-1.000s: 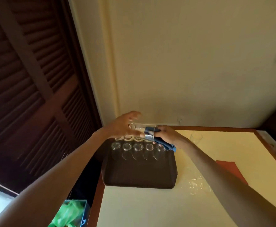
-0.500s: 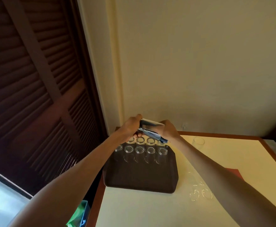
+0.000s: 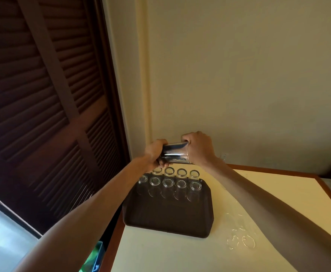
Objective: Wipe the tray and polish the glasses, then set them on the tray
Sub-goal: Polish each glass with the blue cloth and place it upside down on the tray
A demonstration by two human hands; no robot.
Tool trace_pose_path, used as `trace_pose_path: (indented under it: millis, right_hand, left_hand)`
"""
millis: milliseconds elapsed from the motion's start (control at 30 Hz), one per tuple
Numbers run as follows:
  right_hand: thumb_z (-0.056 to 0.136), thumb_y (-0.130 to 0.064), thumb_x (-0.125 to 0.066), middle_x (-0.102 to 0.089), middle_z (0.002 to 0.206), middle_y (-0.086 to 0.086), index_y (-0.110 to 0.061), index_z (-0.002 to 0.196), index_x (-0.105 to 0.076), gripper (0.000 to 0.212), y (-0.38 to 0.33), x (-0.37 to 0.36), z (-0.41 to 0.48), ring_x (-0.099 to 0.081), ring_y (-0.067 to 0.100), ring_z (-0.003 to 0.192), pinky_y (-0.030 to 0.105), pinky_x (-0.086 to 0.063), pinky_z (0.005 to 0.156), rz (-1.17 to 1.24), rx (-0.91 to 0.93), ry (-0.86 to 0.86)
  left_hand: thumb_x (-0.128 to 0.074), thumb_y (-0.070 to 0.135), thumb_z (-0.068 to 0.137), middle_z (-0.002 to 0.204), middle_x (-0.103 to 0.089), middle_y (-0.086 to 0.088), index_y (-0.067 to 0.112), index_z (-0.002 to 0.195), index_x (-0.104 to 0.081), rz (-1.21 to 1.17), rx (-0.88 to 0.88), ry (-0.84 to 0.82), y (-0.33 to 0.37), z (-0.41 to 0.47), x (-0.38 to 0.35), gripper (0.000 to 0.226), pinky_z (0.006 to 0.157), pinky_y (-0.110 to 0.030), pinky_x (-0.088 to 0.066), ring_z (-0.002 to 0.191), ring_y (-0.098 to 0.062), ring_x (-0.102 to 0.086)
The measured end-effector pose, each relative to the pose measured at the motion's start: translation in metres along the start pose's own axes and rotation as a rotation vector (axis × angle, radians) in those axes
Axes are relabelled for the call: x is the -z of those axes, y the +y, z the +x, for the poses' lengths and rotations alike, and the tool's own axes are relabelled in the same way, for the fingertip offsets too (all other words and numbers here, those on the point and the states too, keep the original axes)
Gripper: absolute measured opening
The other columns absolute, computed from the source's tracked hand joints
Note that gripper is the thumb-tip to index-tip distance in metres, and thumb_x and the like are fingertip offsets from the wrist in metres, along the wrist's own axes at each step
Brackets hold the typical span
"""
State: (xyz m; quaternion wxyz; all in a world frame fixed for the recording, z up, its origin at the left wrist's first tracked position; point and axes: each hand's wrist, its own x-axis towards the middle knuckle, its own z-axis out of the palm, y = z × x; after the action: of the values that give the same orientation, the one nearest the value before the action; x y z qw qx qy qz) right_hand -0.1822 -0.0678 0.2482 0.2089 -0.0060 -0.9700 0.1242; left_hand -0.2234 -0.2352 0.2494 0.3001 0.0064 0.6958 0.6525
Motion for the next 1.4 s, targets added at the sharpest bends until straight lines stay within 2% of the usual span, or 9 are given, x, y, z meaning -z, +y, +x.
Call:
trace_pose_path:
  millis: [133,233,433,567,767,900,1067,1200,1400]
  right_hand:
    - [0.078,-0.07,-0.069,-0.065,0.064,-0.001,-0.014,0.083,-0.071,0.056,-0.013,-0.015,0.002,-0.056,0.011,0.047,0.022,-0.044,0.041,0.559,-0.487,-0.435]
    - [0.083,-0.075,-0.057,-0.051,0.052,-0.002,-0.016,0.07,-0.062,0.06,-0.024,-0.009,-0.004,-0.039,0.01,0.038,0.017,-0.028,0.035,0.834,-0.616,-0.782]
    - [0.09,-0.008,-0.068,-0.073,0.106,0.008,-0.005,0.112,-0.072,0.023,-0.017,0.004,0.008,-0.066,0.021,0.086,0.026,-0.051,0.067,0.087,-0.227,-0.221]
    - [0.078,0.001,-0.056,-0.067,0.067,0.001,-0.014,0.086,-0.074,0.025,-0.019,0.015,0.012,-0.06,0.022,0.065,0.025,-0.04,0.06,-0.209,0.055,-0.051]
    - [0.083,0.002,-0.074,-0.071,0.112,0.013,-0.004,0.118,-0.069,0.036,-0.003,-0.009,0.012,-0.068,0.026,0.097,0.033,-0.053,0.077,0.274,-0.267,-0.176]
    - [0.089,-0.057,-0.066,-0.059,0.052,-0.002,-0.013,0.08,-0.065,0.045,-0.014,-0.017,0.015,-0.044,0.006,0.035,0.019,-0.033,0.034,0.899,-0.689,-0.606]
    - [0.086,-0.035,-0.078,-0.072,0.085,0.009,-0.01,0.095,-0.069,0.028,0.002,-0.027,0.026,-0.069,0.027,0.077,0.041,-0.06,0.074,0.447,-0.399,-0.295]
    - [0.071,-0.006,-0.075,-0.06,0.054,-0.001,-0.016,0.067,-0.066,0.014,0.005,0.005,0.024,-0.054,0.021,0.05,0.021,-0.032,0.046,-0.174,0.035,0.097]
    - [0.077,-0.013,-0.08,-0.07,0.072,0.003,-0.016,0.079,-0.071,0.009,0.02,-0.024,0.035,-0.061,0.021,0.065,0.024,-0.041,0.053,0.089,-0.102,0.04]
  left_hand:
    - [-0.038,0.015,0.103,0.068,-0.051,-0.013,0.006,0.078,-0.051,0.226,-0.407,0.121,0.0,0.001,0.007,0.03,0.042,-0.028,-0.04,0.049,-0.019,-0.051]
    - [-0.043,0.018,0.098,0.065,-0.049,-0.009,0.011,0.065,-0.049,0.356,-0.696,0.227,-0.008,0.004,0.009,0.034,0.049,-0.027,-0.041,0.057,-0.018,-0.049]
    - [-0.045,0.044,0.097,0.082,-0.063,-0.014,0.007,0.088,-0.058,0.075,-0.445,-0.107,-0.004,0.009,0.023,0.04,0.054,-0.029,-0.048,0.067,-0.025,-0.061]
    - [-0.044,0.038,0.109,0.08,-0.065,-0.016,0.002,0.105,-0.057,-0.051,-0.061,-0.02,0.005,0.017,0.013,0.038,0.045,-0.028,-0.049,0.053,-0.024,-0.061]
    - [-0.035,0.022,0.107,0.069,-0.06,-0.019,-0.003,0.091,-0.054,0.219,-0.296,0.115,0.008,0.027,0.009,0.035,0.038,-0.026,-0.04,0.043,-0.018,-0.053]
    - [-0.037,0.036,0.099,0.07,-0.061,-0.02,-0.002,0.081,-0.06,0.438,-0.733,0.302,0.003,0.034,0.008,0.048,0.049,-0.032,-0.046,0.062,-0.029,-0.061]
    - [-0.043,0.03,0.11,0.074,-0.061,-0.015,0.001,0.091,-0.06,0.238,-0.627,0.009,0.006,0.032,0.014,0.039,0.046,-0.029,-0.047,0.06,-0.026,-0.062]
    - [-0.045,0.045,0.107,0.072,-0.066,-0.011,-0.002,0.105,-0.06,0.023,-0.189,-0.184,0.017,0.036,0.014,0.049,0.043,-0.024,-0.046,0.053,-0.02,-0.061]
    - [-0.043,0.033,0.109,0.06,-0.059,-0.014,-0.004,0.088,-0.061,0.177,-0.343,0.045,0.024,0.041,0.006,0.046,0.036,-0.023,-0.036,0.042,-0.023,-0.05]
